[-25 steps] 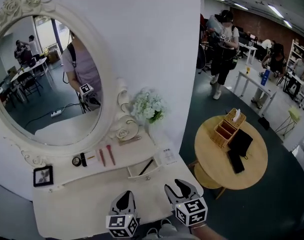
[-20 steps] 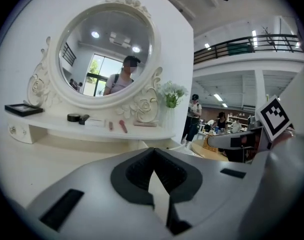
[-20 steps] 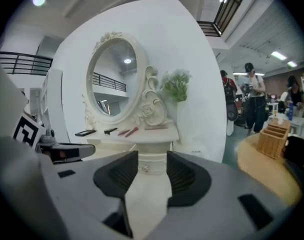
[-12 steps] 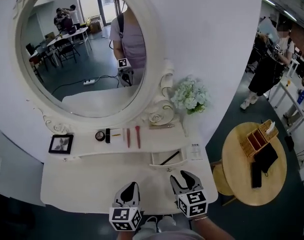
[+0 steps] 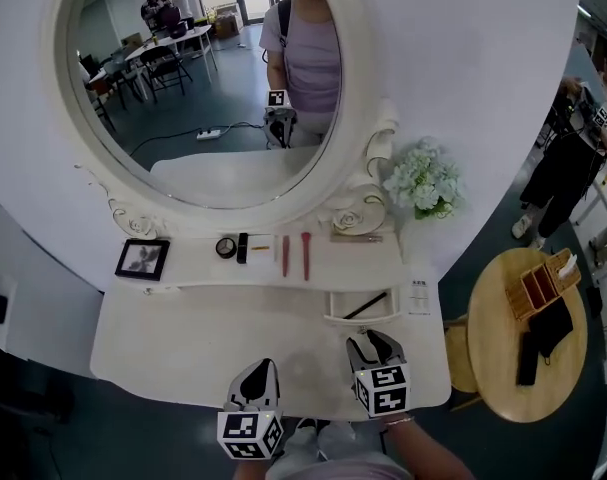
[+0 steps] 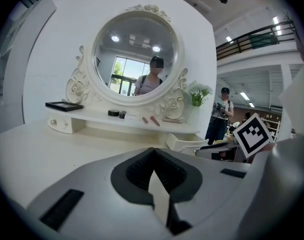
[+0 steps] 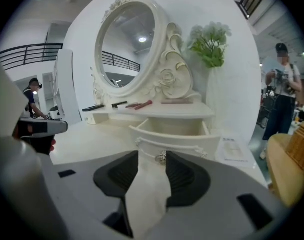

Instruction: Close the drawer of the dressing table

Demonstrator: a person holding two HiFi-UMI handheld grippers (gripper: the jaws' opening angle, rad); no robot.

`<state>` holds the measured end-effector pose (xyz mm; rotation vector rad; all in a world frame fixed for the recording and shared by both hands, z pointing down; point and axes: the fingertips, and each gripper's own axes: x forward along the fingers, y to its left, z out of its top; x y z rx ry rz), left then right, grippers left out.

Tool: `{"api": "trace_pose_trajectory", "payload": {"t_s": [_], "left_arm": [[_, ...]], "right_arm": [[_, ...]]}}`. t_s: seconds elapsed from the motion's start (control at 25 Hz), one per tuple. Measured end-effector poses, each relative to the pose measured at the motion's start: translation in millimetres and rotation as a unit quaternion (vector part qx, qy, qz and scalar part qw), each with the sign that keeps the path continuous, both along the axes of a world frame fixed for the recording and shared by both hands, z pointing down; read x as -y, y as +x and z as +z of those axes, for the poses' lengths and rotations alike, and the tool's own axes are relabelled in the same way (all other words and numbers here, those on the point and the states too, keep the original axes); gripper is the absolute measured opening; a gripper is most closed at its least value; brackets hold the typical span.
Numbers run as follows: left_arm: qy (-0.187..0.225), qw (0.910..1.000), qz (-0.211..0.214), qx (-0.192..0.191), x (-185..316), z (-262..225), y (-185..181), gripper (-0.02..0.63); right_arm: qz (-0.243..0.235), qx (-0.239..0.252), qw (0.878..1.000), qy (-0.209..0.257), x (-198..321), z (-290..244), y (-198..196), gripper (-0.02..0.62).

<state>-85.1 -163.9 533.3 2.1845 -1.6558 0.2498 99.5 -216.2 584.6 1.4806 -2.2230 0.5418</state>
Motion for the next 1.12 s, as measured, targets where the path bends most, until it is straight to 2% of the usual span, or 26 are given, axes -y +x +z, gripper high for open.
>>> {"api": "trace_pose_trajectory", "payload": {"t_s": [0.24,0.68,0.8,0.96,1.12], "left_arm": [[-0.011,0.9998,-0.015,-0.004,-7,9,-9,0.002],[-0.017,0.9996,-0.021,-0.011,-1,16,-19,0.002],[-0.020,0.9995,-0.024,-0.010,0,18,-24,0.002],[-0.025,0.9993,-0.025,-0.011,2,21,-27,0.002],[-0.025,0.9994,-0.020,-0.013,7,22,-25,0.002]], "right_arm": [[0.018,-0.019,1.000,0.010,2,3,5,0.137],[0.040,-0.029,0.999,-0.013,12,18,5,0.152],[0.046,-0.035,0.998,-0.014,16,20,5,0.146],[0.057,-0.046,0.997,-0.005,17,20,8,0.103],[0.064,-0.055,0.996,-0.002,19,21,9,0.101]]}}
